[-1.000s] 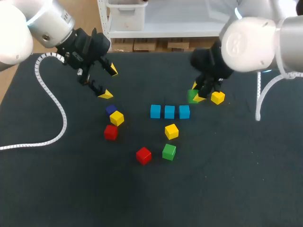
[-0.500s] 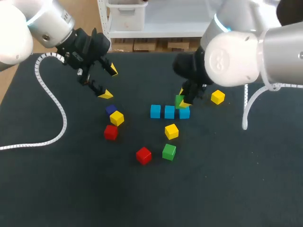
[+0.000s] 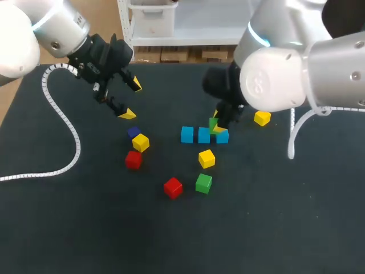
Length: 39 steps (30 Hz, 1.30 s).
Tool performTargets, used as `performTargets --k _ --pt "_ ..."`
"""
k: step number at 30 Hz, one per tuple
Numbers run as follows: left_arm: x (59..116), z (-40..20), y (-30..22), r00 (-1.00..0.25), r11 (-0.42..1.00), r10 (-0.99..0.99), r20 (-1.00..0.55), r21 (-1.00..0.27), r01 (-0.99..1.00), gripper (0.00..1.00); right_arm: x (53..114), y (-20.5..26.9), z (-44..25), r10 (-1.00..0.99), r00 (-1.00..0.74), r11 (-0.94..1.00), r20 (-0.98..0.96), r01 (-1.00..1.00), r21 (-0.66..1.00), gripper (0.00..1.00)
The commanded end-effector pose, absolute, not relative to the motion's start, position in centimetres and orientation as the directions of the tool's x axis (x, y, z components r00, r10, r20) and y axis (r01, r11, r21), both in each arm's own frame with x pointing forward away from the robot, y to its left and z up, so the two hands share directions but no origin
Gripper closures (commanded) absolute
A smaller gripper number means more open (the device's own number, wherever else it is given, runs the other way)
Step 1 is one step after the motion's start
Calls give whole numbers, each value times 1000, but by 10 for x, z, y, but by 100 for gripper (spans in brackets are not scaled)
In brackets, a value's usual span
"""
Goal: Place the blue cubes, place green cubes on the blue cubes, place the yellow cubes on the green cubes, then place the red cubes on the yellow cubes, and place purple cube on the red cubes.
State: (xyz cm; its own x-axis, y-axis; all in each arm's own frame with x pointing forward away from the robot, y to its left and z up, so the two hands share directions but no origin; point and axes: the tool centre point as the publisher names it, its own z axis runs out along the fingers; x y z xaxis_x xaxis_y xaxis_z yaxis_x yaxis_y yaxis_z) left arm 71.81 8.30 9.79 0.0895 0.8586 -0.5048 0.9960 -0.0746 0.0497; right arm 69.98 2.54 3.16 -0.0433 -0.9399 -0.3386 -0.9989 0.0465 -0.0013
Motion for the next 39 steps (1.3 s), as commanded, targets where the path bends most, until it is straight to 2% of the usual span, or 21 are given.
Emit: performTargets --k 1,39 --pt "719 97 84 93 -77 857 -506 51 996 0 704 29 30 -942 -43 44 -333 -999 4 100" --pt "719 97 84 93 -77 857 -506 51 996 0 703 27 24 -949 -32 32 -314 -999 4 100"
